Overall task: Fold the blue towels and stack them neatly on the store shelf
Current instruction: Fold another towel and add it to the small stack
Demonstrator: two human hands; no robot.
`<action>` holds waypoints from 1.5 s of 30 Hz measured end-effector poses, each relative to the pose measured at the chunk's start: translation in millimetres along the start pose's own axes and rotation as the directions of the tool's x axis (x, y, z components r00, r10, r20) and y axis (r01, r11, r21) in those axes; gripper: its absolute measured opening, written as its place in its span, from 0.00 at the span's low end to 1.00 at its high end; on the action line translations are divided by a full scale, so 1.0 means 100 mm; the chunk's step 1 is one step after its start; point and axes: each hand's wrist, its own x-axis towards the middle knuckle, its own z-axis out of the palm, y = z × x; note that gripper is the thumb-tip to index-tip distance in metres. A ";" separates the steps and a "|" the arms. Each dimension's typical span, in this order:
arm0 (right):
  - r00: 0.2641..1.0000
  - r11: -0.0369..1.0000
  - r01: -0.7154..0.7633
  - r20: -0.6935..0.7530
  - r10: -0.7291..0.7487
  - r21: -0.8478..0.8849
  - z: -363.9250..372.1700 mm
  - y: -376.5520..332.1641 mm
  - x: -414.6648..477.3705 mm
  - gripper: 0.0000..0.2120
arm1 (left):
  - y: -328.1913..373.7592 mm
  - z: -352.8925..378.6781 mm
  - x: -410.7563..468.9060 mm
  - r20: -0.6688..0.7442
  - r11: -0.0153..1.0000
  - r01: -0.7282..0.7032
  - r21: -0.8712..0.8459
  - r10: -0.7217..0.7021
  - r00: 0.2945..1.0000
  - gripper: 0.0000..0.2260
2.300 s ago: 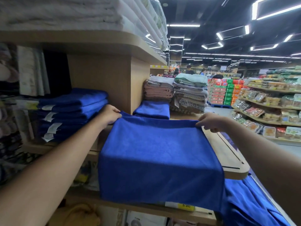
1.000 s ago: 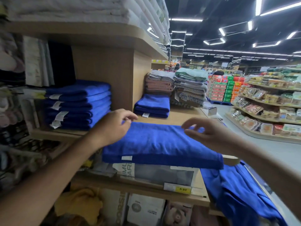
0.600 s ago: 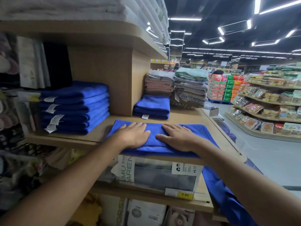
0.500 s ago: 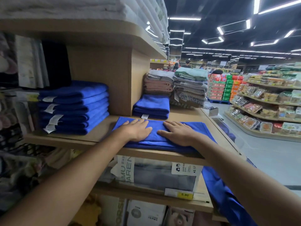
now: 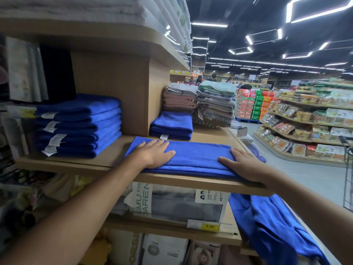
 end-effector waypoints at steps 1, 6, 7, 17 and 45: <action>0.998 0.999 -0.049 -0.042 0.048 -0.001 0.03 0.02 0.00 0.47 | 0.01 0.00 0.00 -0.005 1.000 0.000 0.003 0.000 1.000 0.33; 0.973 0.966 -0.219 -0.040 0.227 0.136 -0.03 -0.05 0.20 0.35 | 0.03 -0.01 -0.02 -0.005 1.000 0.003 -0.004 -0.003 1.000 0.33; 0.969 0.956 -0.233 -0.036 0.243 0.181 -0.06 -0.07 0.25 0.32 | 0.03 -0.02 -0.03 0.000 1.000 0.001 -0.008 -0.001 1.000 0.33; 0.948 0.838 -0.093 -0.209 0.239 0.537 -0.07 -0.10 0.48 0.07 | 0.02 -0.02 -0.03 -0.005 1.000 -0.011 -0.017 0.011 1.000 0.33; 0.981 0.913 0.084 -0.194 -0.005 0.400 -1.46 -0.80 0.20 0.27 | 1.00 0.04 -0.06 0.022 0.992 -0.121 -0.022 0.122 0.992 0.38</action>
